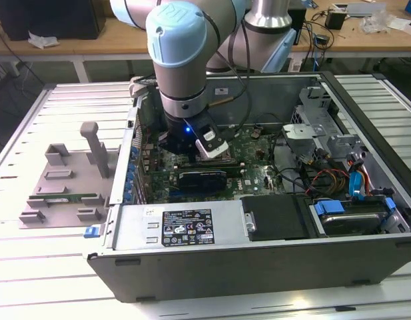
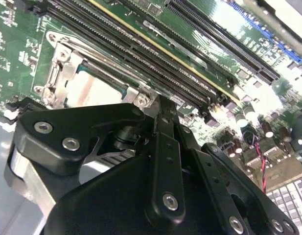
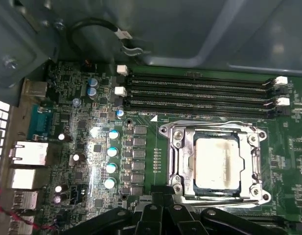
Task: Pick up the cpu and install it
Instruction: 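Install the second cpu locking lever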
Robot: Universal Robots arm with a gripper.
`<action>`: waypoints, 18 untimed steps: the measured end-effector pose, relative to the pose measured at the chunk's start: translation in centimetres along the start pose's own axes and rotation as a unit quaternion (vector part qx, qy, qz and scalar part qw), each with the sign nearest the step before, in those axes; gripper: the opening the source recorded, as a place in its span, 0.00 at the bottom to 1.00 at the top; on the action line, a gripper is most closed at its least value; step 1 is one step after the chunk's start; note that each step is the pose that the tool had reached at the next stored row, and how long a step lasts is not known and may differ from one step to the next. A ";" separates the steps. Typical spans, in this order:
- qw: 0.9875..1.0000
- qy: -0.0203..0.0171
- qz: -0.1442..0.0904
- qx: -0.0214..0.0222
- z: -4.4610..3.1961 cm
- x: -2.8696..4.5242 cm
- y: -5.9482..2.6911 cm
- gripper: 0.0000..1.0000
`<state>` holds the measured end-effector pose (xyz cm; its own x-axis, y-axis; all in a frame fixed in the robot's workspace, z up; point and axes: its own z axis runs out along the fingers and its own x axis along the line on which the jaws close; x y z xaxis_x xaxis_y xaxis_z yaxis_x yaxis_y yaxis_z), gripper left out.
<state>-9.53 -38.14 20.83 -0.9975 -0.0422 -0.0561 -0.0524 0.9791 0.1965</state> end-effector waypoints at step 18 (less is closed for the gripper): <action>0.999 0.004 0.000 0.040 -3.34 -2.40 0.61 0.11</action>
<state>-7.33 -38.10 24.35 -0.9979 -0.0438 -0.0473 -0.0491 0.9919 0.1170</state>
